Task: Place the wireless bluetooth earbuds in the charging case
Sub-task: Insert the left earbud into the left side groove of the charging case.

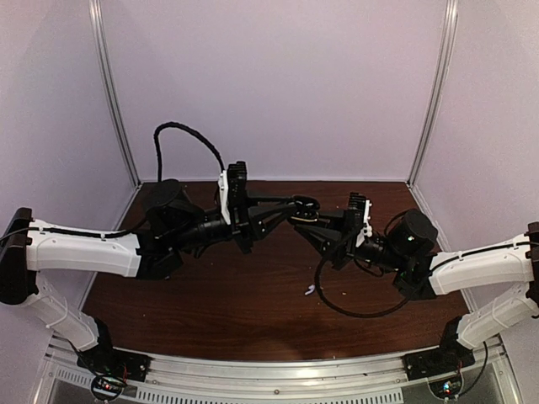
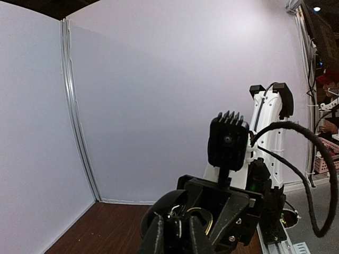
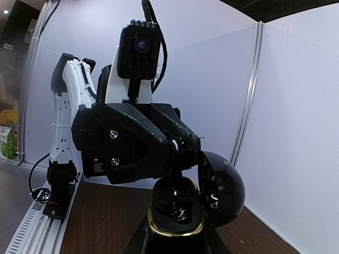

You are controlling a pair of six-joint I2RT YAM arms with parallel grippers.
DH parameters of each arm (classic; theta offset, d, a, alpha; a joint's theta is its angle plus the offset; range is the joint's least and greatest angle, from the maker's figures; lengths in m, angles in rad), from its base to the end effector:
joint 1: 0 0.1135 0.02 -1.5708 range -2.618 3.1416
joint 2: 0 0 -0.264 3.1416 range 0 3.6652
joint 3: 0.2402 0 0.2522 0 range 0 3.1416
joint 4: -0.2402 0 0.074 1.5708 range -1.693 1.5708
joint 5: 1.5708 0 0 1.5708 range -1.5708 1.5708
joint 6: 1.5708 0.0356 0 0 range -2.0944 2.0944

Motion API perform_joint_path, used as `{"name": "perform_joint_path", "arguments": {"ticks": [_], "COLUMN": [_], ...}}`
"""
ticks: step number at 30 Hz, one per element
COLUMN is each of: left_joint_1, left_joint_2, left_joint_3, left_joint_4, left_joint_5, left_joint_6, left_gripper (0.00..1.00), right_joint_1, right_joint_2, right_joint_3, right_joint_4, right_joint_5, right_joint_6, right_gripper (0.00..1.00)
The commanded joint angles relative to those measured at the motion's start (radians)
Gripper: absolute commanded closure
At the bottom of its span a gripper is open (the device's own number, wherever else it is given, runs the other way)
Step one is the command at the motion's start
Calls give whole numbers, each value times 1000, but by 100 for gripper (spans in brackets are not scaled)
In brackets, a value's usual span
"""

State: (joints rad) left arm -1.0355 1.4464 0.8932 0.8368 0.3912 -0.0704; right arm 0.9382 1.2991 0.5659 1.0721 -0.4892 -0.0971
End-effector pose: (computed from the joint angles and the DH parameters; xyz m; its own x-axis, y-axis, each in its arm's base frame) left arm 0.1566 -0.2906 0.3277 0.0733 -0.2511 -0.9652 0.9895 0.1394 0.0389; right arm 0.1466 0.2282 0.2835 0.2900 0.2509 -0.9235 -0.9503 0.1897 -0.2469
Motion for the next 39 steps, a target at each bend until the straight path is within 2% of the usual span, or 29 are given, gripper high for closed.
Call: {"name": "perform_joint_path", "arguments": {"ticks": [1, 26, 39], "left_joint_1": [0, 0, 1], "left_joint_2": [8, -12, -18], "left_joint_3": [22, 16, 28], "left_joint_4": [-63, -118, -164], "left_joint_5": [-50, -53, -46], "left_joint_6": [-12, 11, 23], "left_gripper": [87, 75, 58], "right_joint_1": [7, 7, 7], "right_joint_2": [-24, -16, -3], "right_joint_3": [15, 8, 3], "right_joint_4": [65, 73, 92], "right_joint_5": [6, 22, 30], "right_joint_6": [12, 22, 34], "right_gripper": [100, 100, 100]}}
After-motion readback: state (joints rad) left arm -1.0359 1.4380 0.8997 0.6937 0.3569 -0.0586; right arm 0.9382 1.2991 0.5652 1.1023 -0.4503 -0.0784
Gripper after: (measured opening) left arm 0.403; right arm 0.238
